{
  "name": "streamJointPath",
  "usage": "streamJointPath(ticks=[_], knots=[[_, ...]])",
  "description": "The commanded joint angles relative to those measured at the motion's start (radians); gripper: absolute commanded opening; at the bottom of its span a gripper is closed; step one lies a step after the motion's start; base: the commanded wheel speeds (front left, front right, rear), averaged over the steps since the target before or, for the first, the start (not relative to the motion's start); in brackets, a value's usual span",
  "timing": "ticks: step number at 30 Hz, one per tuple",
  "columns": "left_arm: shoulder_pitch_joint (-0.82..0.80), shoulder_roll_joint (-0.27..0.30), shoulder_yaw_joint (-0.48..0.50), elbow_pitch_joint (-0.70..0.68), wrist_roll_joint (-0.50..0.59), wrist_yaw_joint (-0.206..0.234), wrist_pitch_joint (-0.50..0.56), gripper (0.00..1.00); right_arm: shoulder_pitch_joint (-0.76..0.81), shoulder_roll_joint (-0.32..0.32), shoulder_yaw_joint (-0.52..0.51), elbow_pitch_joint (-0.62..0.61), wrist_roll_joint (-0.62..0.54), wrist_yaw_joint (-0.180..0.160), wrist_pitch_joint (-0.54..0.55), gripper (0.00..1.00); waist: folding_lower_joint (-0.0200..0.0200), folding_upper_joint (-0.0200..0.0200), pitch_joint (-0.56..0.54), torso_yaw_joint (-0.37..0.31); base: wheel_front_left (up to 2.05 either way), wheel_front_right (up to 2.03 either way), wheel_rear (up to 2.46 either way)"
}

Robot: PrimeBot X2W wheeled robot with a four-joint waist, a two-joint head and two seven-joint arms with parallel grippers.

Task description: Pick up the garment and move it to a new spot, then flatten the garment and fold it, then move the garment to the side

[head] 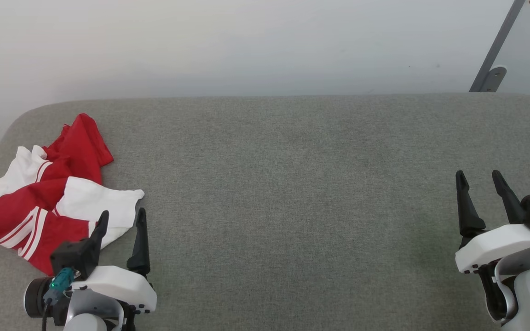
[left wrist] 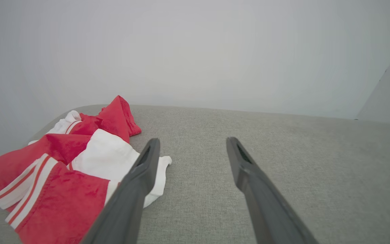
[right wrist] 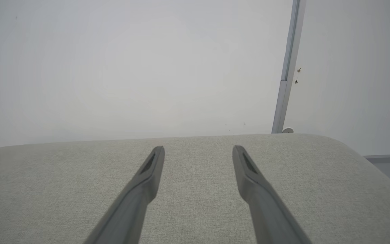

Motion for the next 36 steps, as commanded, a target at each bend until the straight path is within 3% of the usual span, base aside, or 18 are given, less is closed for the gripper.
streamJointPath(ticks=[1,8,17,32,36], knots=[[-0.008,0.005,-0.002,0.002,0.022,0.0,-0.009,1.0,-0.017,-0.005,-0.001,0.002,-0.016,0.002,-0.01,1.0,0.0,0.0,0.0,0.001,0.0,0.0,0.0],[-0.003,-0.013,0.018,0.024,0.066,-0.017,-0.026,1.0,-0.017,-0.002,-0.008,0.009,-0.031,0.002,-0.027,1.0,0.0,0.0,-0.003,0.026,0.0,0.0,0.0],[0.013,-0.034,0.059,0.048,0.115,-0.023,-0.042,1.0,-0.006,0.0,0.017,0.019,-0.062,0.001,-0.042,1.0,0.0,0.0,-0.008,0.134,0.0,0.0,0.0],[0.053,-0.074,0.142,0.059,0.228,-0.006,-0.069,1.0,-0.002,0.054,0.112,0.051,-0.126,0.001,-0.071,1.0,0.0,0.0,-0.019,0.475,0.0,0.0,0.0],[0.086,-0.094,0.199,0.013,0.214,0.019,-0.073,1.0,-0.049,0.071,0.179,0.066,-0.124,0.001,-0.073,1.0,0.0,0.0,0.007,0.511,0.0,0.0,0.0]])
